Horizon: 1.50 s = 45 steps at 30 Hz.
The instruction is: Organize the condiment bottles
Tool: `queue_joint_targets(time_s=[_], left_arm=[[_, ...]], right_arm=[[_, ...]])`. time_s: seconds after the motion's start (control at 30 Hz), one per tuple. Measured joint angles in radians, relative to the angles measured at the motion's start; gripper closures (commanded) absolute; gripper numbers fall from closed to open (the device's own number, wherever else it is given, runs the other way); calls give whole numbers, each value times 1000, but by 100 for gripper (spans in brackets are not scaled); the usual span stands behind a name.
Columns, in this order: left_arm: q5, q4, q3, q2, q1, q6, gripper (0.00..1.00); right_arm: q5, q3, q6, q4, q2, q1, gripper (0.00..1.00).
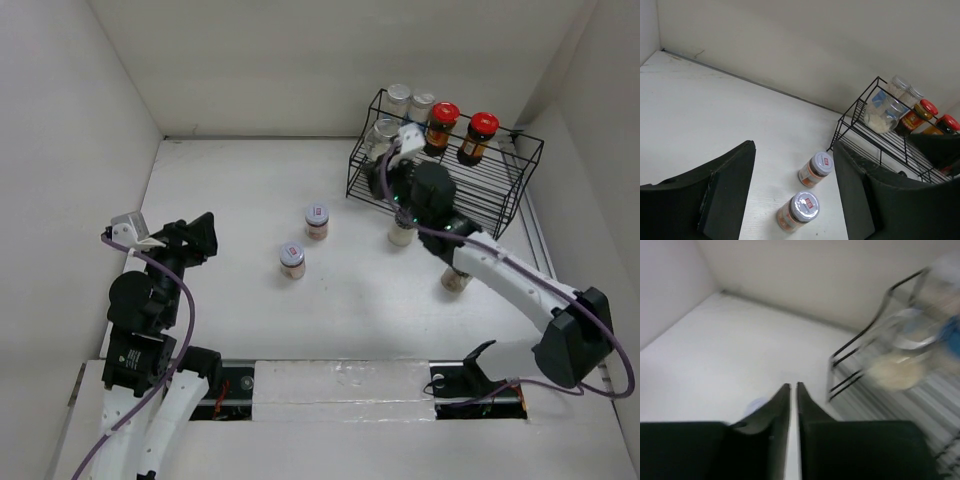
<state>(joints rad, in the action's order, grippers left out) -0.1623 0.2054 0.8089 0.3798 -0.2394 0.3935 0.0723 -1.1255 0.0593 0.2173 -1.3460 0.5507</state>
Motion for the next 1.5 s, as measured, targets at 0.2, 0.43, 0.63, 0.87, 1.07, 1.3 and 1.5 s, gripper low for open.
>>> queue_joint_targets(time_s=[0.2, 0.43, 0.63, 0.87, 1.07, 1.3, 1.5], left_arm=[[18, 0, 0, 0, 0, -3, 50], [32, 0, 0, 0, 0, -5, 48], [33, 0, 0, 0, 0, -8, 47], [35, 0, 0, 0, 0, -8, 47], [35, 0, 0, 0, 0, -10, 46], [35, 0, 0, 0, 0, -11, 46], [37, 0, 0, 2, 0, -11, 46]], right_arm=[[-3, 177, 40, 25, -172, 157, 4], [-1, 132, 43, -7, -339, 186, 1], [-1, -48, 42, -2, -500, 191, 1], [19, -183, 34, -16, -644, 191, 35], [34, -153, 27, -45, -600, 190, 50], [19, -14, 19, -142, -211, 132, 50], [-3, -11, 16, -82, 45, -125, 50]])
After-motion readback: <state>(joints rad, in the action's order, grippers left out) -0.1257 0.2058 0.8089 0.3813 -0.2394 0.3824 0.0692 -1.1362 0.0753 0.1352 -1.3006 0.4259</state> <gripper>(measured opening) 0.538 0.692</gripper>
